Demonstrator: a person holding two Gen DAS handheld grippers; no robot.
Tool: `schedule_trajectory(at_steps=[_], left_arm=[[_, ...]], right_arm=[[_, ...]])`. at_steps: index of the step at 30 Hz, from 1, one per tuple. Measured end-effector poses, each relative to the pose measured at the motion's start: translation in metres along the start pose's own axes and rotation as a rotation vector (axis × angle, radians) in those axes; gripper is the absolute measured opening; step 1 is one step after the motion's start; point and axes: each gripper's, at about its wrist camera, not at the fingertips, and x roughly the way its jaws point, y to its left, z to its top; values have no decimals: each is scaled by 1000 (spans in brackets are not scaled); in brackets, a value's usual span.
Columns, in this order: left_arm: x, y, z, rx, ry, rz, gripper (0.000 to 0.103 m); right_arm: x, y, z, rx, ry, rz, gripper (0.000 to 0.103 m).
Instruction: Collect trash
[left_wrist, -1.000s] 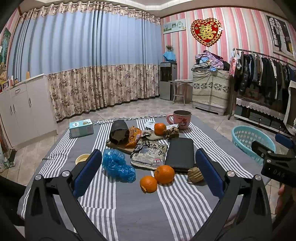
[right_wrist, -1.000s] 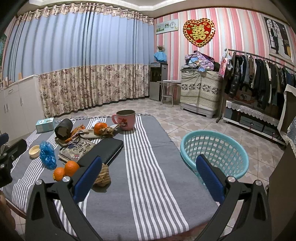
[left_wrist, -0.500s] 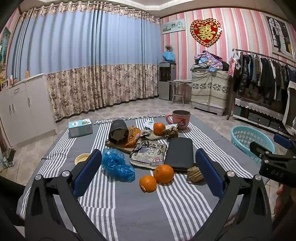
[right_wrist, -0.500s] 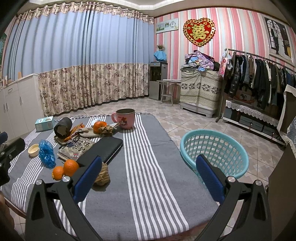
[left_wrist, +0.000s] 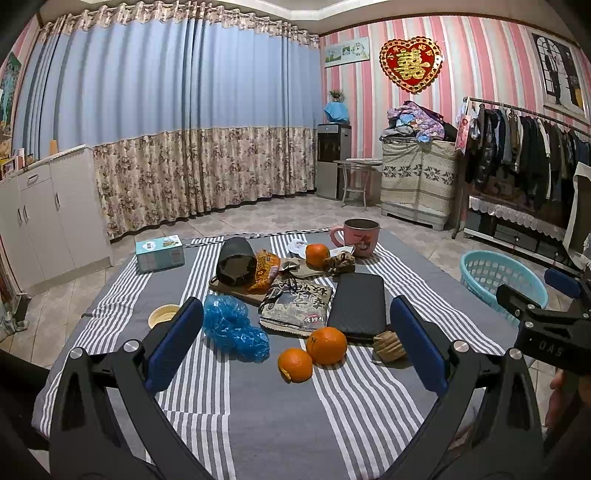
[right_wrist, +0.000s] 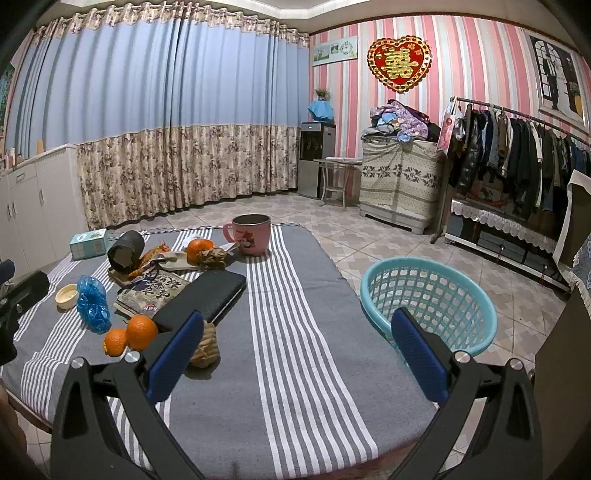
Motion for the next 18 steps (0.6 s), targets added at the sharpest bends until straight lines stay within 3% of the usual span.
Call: schedule_trajectory(at_steps=[18], left_arm=[[0,2,2,0,5,-3,98]], right_arm=[[0,-4,-1,1,11,-7,99]])
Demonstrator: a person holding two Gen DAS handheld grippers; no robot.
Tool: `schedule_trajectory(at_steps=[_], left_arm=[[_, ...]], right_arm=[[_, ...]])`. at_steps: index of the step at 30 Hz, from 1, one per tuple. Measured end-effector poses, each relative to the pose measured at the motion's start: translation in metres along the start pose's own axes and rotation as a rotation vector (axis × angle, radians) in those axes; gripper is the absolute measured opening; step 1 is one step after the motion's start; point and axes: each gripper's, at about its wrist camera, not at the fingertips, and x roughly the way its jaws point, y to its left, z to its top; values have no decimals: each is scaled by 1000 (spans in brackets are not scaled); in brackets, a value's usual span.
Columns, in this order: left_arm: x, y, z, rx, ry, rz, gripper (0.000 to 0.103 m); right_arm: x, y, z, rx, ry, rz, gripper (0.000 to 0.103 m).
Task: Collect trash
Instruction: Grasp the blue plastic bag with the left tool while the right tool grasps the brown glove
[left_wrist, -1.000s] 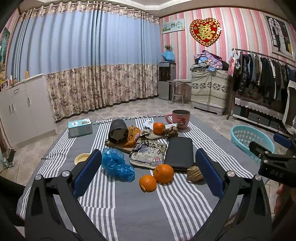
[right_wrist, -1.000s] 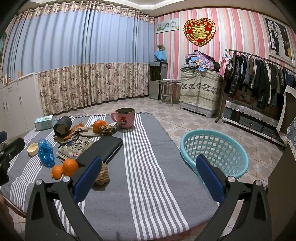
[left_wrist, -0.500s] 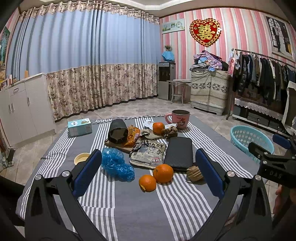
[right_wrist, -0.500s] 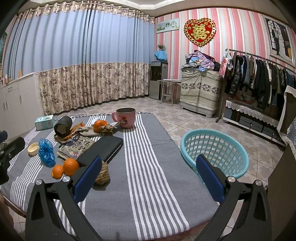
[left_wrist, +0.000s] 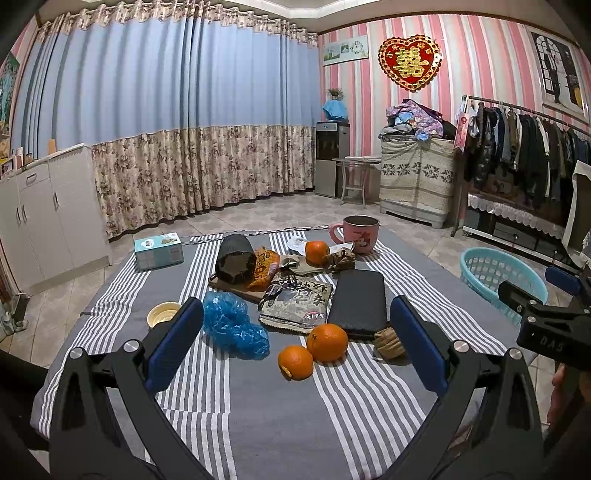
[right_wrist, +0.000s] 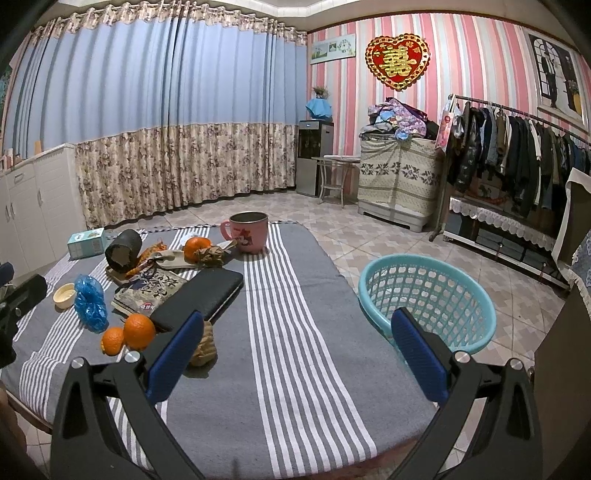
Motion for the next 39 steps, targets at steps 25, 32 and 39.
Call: schedule_trajectory(at_steps=[25,32,39], left_arm=[[88,88,-23,-40,144,127,98],[106,98,-27,-30,172,116,98],[115,100,-24,-23,208,83,97]], right_arm=[[66,54,-15,-110,185,30,99],[84,71,-22,-119,247,63,99],[105,89,-24,-151,307,108,85]])
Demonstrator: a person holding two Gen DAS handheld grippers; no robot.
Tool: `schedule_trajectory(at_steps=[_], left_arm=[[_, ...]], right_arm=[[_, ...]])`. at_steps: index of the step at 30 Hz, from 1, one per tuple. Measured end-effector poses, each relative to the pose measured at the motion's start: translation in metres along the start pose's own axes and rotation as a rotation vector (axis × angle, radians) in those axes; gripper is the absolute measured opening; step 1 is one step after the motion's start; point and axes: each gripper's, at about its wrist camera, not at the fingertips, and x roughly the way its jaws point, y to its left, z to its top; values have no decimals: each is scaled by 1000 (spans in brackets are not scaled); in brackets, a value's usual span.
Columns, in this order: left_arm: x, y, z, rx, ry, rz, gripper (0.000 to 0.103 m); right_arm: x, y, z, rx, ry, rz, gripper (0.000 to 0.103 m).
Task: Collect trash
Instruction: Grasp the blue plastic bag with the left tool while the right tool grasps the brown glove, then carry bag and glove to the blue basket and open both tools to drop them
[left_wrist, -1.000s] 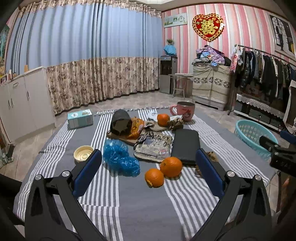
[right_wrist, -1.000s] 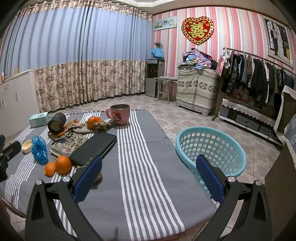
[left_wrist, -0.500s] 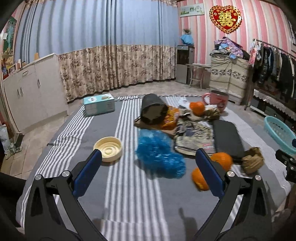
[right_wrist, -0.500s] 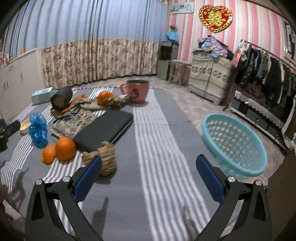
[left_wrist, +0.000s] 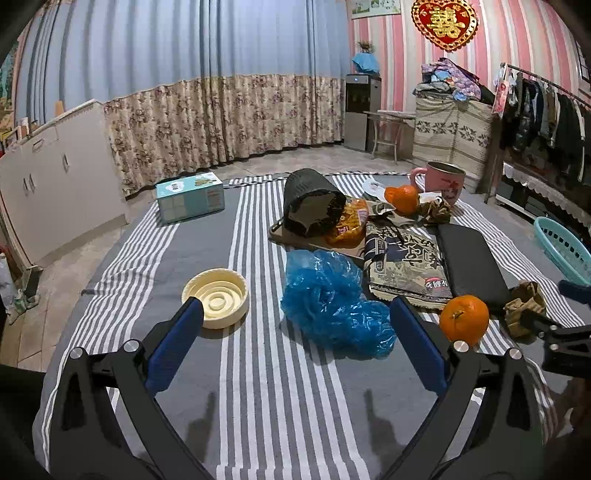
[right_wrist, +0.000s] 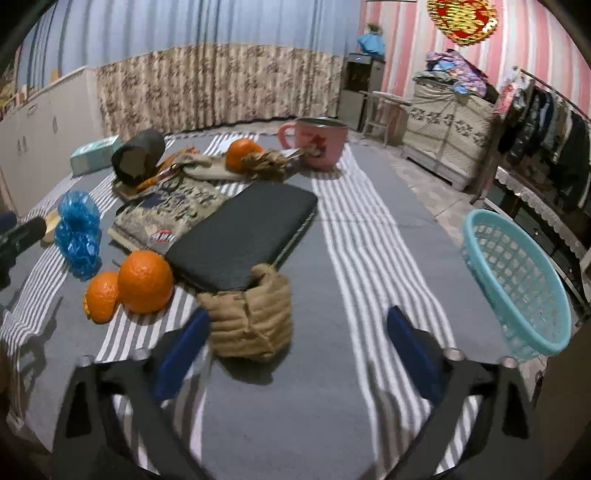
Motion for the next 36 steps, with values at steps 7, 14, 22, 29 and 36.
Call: schedule_trajectory(at_steps=[7,14,22,29,36], left_arm=[[29,-10,15,18,76,-47,88],[60,-23,10,58,214,-57,44],[41,-21,19,42,150,-30,29],[17,-36,44,67,72,-17,29],[4,-83,73,107,-16,-55,29]], right_arm=[[-11,3,3,-24,-27,112,36],[-24,-32,21,-18,-37,121,18],[-16,-69,27,30,-38,100,17],[-23,-102,49,58,-84,76,17],[-46,-166,73,105,-176,7,17]])
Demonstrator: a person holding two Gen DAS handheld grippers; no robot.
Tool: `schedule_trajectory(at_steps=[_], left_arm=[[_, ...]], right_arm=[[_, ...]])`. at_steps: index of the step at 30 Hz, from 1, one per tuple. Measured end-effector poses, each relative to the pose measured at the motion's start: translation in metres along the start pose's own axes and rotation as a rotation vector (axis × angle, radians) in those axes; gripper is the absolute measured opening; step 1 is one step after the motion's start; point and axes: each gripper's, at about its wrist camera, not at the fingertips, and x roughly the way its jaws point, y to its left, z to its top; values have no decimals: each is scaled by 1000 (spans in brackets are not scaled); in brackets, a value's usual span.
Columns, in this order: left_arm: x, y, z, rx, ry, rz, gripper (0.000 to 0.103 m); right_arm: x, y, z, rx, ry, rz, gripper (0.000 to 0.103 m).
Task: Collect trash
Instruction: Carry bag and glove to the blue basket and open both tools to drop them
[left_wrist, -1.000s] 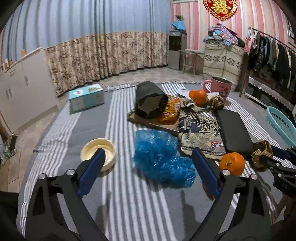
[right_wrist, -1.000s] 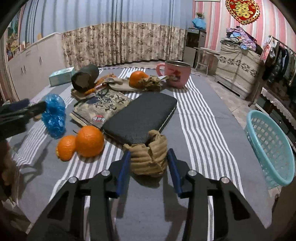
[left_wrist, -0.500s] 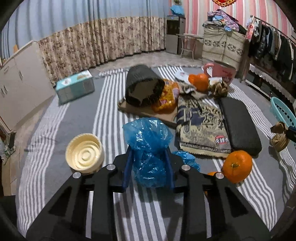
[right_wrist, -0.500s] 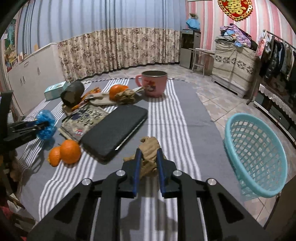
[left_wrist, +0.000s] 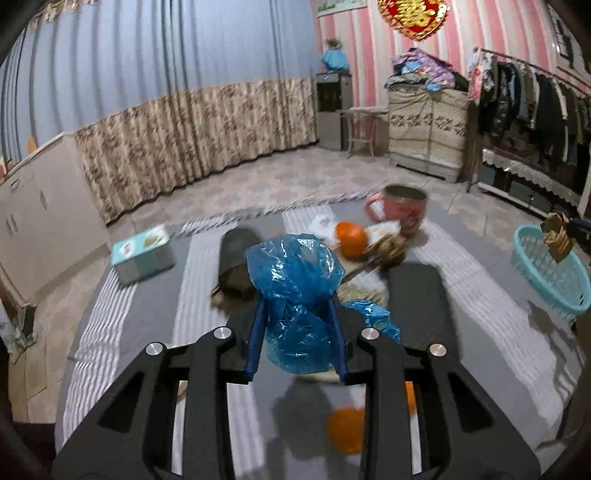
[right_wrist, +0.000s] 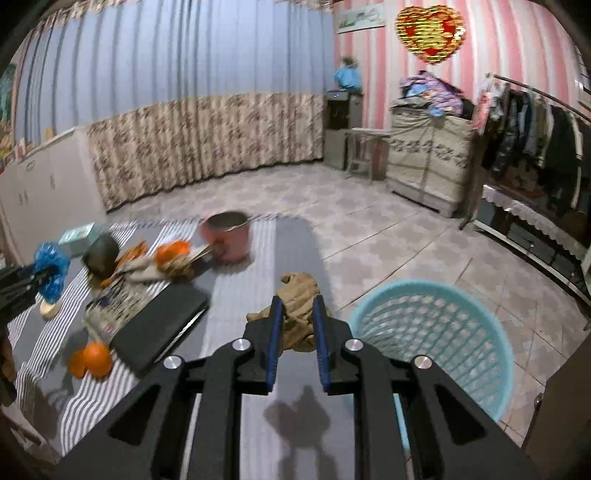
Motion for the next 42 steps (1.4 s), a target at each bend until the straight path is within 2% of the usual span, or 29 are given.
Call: schedule_trajectory(at_steps=[5,8,11,15,19,27,32,34,36,37,38,42], left_arm=[[8,-49,22,18,-42,-59,29],[15,-87,34,37,-50,-107,29],[21,-129,43,63,-59,-158,29],[26,-192,51,113,-74,-243,29],[33,-246,54,155,-81,-300,29],[52,-326,47,189,-33,-403,30],[61,-356,43,223,-3,-446,32],[61,-366,45,233,1,-458,41],[59,-372,47,240,-8,-444,73],[58,-370,48,236,-22,-428,78],[57,-368,49,231,-30,-419,83],[55,-355,54,220,-40,-375,88]], right_arm=[[-10,-68,2,97,-12,-47,17],[-15,-100,-1,103,-16,-127,17],[-9,-128,-8,152,-5,-143,17],[5,-150,-17,157,23,-186,17],[18,-166,-22,193,30,-176,17],[16,-189,-28,240,9,-202,17],[16,-211,-37,319,12,-213,17],[16,-215,-39,335,12,-214,17],[16,-215,-41,339,12,-215,17],[16,-215,-41,337,11,-214,17],[16,-215,-41,333,10,-211,17],[20,-214,-42,313,17,-205,17]])
